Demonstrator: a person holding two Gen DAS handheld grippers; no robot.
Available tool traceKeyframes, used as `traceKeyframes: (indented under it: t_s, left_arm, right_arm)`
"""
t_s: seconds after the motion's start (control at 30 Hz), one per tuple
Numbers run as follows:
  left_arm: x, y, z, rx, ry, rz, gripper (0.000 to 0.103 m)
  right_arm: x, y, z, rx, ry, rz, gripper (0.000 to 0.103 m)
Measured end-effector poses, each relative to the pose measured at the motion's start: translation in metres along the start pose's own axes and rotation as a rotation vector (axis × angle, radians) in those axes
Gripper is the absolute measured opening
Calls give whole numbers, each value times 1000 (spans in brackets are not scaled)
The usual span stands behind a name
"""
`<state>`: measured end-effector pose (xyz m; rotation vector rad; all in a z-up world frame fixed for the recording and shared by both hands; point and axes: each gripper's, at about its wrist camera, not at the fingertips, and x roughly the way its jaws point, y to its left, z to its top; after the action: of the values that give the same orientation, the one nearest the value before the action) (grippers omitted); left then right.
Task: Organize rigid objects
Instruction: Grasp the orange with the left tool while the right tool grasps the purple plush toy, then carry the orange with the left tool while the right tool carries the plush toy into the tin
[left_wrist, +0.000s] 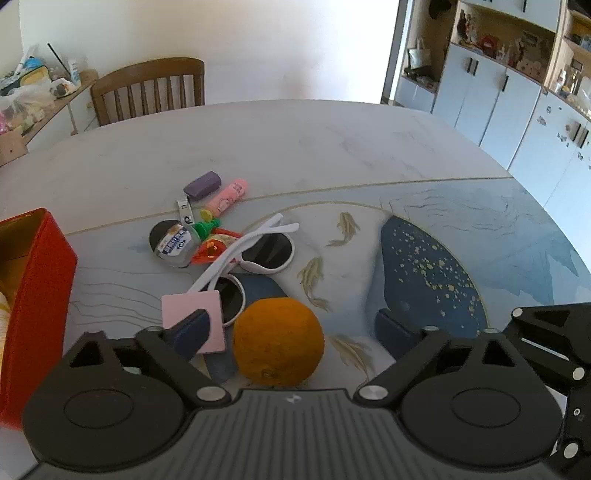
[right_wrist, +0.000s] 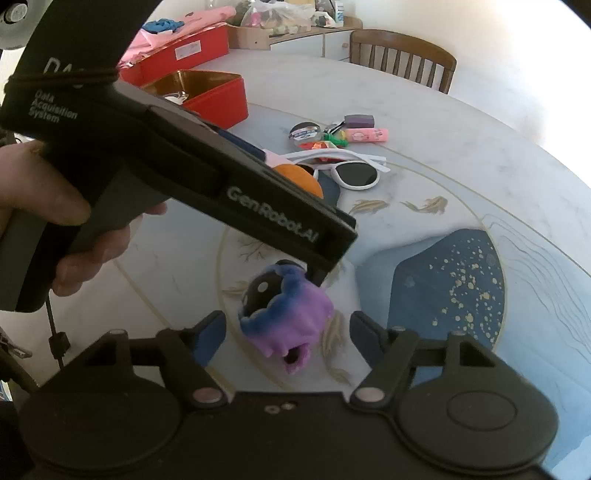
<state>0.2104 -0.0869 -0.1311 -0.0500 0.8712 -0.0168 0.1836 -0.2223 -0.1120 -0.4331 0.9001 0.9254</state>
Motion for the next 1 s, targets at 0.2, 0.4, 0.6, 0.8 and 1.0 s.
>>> traceKeyframes:
  t_s: [0.2, 0.4, 0.6, 0.8, 1.0]
  left_arm:
    - [7, -2, -1, 20, 33, 8, 72]
    - [11, 0, -2, 18, 49, 28, 60]
    - [11, 5, 0, 0, 49, 19, 54]
    - [6, 9, -4, -22, 53, 4, 53]
    - [-2, 16, -10, -40, 61, 3, 53]
  right_arm:
    - [4, 0, 0, -3, 9, -6, 59]
    - [5, 0, 0, 5, 9, 3, 50]
    - [4, 1, 1, 28, 2, -14, 50]
    - [-6, -1, 0, 72, -21, -36, 48]
    - [-12, 1, -1, 106, -44, -60, 48]
